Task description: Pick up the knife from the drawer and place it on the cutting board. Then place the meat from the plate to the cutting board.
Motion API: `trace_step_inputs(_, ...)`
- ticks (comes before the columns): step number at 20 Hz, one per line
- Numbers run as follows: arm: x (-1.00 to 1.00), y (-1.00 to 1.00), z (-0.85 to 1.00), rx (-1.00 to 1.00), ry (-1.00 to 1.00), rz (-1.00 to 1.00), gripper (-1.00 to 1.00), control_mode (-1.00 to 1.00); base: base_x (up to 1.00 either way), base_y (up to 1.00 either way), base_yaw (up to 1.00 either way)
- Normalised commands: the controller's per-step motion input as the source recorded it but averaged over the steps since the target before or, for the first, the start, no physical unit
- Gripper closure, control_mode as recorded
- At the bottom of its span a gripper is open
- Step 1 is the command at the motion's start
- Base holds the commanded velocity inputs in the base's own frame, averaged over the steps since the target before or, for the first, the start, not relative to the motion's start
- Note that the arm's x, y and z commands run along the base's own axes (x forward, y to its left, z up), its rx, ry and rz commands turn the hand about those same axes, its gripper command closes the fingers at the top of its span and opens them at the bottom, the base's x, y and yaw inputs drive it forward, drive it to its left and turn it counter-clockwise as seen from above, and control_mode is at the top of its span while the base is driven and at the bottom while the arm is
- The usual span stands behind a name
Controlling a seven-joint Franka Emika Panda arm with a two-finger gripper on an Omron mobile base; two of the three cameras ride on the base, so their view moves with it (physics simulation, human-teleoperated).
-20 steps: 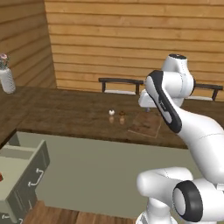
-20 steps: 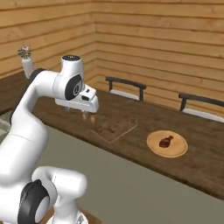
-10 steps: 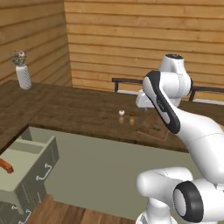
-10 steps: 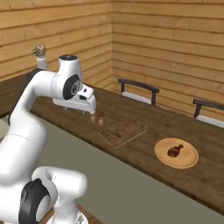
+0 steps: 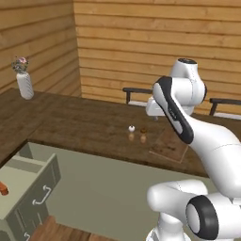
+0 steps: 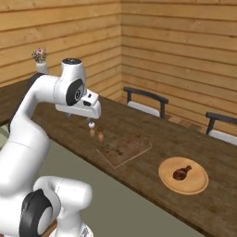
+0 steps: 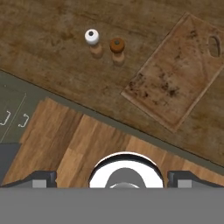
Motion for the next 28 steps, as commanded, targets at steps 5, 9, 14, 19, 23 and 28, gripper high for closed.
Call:
trace_step_inputs(5,0.0,0.0,0.0,0.0,0.0,0.0,-1.0,1.0,0.37,0.0,0.07)
trace_step_inputs(9,0.0,0.0,0.0,0.0,0.0,0.0,-1.0,1.0,0.04,0.0,0.01)
trace_step_inputs(14,0.0,0.0,0.0,0.0,0.0,0.0,-1.0,1.0,0.0,0.09,0.01)
trace_step_inputs(19,0.0,0.4,-0.24,-0.02,0.11,0.0,-1.0,-1.0,0.0,0.47,0.01)
trace_step_inputs(23,0.0,1.0,-0.62,-0.1,0.23,0.0,-1.0,-1.0,0.0,0.0,0.0)
trace_step_inputs(28,0.01,1.0,-0.64,0.0,0.29,0.02,-1.0,-1.0,0.0,0.0,0.0)
